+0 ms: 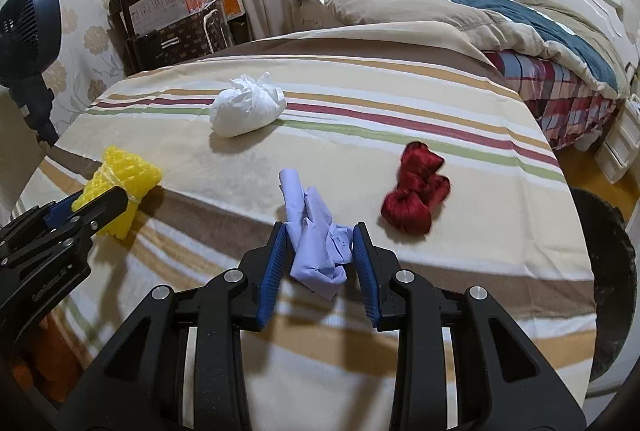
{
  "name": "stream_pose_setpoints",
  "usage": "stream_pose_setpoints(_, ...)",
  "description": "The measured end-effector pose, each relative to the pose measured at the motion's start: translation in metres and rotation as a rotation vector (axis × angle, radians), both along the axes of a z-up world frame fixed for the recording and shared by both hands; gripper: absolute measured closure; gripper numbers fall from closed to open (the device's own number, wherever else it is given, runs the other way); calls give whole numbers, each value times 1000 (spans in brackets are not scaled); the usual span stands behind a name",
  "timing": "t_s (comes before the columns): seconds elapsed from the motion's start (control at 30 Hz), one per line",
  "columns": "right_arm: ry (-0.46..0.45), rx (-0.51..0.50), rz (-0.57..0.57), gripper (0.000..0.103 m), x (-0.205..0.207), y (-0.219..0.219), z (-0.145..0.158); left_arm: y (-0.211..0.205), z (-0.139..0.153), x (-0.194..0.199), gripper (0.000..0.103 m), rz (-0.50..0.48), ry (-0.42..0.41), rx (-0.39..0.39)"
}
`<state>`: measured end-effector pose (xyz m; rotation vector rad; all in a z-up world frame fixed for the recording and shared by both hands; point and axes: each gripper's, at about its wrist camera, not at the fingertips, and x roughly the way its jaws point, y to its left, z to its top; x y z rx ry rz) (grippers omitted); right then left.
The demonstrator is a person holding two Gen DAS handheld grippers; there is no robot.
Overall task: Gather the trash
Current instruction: 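Grasp the lavender cloth with the right tool while the left tool holds the yellow mesh, then carry the yellow mesh and lavender cloth over the black bin and open both tools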
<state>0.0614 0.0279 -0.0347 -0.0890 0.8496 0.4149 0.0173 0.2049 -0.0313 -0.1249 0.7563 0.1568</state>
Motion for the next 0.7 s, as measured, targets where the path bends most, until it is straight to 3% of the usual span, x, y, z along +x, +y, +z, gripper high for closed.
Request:
stream_pose_setpoints(0.33, -16, 26, -47, 70, -23, -37, 5, -30, 5, -13, 58, -53, -17, -9)
stream_pose_setpoints(0.7, -49, 43, -170, 70, -40, -100, 10, -85, 13, -19, 58, -148, -43, -9)
